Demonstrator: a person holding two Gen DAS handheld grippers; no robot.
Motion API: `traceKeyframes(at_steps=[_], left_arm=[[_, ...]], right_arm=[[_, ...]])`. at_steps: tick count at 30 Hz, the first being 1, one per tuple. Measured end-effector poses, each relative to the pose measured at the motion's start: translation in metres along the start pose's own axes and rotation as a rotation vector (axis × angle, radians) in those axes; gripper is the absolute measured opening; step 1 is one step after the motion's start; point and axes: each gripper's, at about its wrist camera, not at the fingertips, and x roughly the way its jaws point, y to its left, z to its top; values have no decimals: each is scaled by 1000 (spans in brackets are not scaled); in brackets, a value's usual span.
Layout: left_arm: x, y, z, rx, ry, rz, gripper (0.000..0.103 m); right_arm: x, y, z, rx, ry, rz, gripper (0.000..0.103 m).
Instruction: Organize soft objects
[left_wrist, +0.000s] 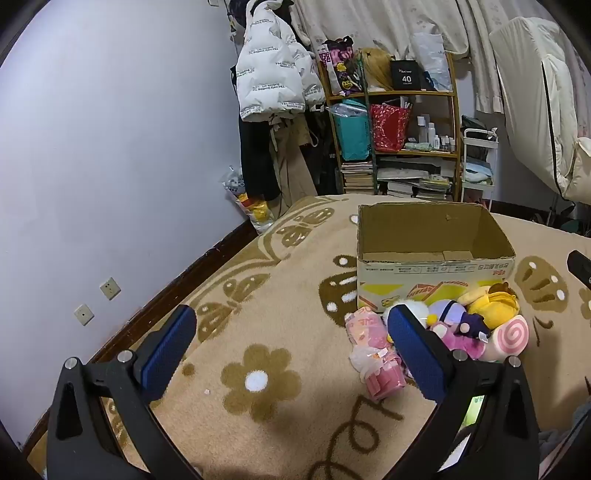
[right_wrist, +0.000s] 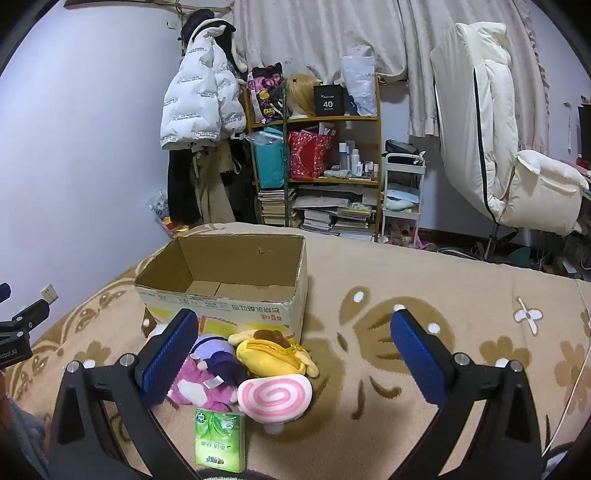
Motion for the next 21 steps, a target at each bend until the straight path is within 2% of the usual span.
traceKeyframes(at_steps=[21], left_arm=[[0, 0, 0, 0, -4, 2, 102]], right_arm=[[1, -1, 0, -9, -2, -4, 103]])
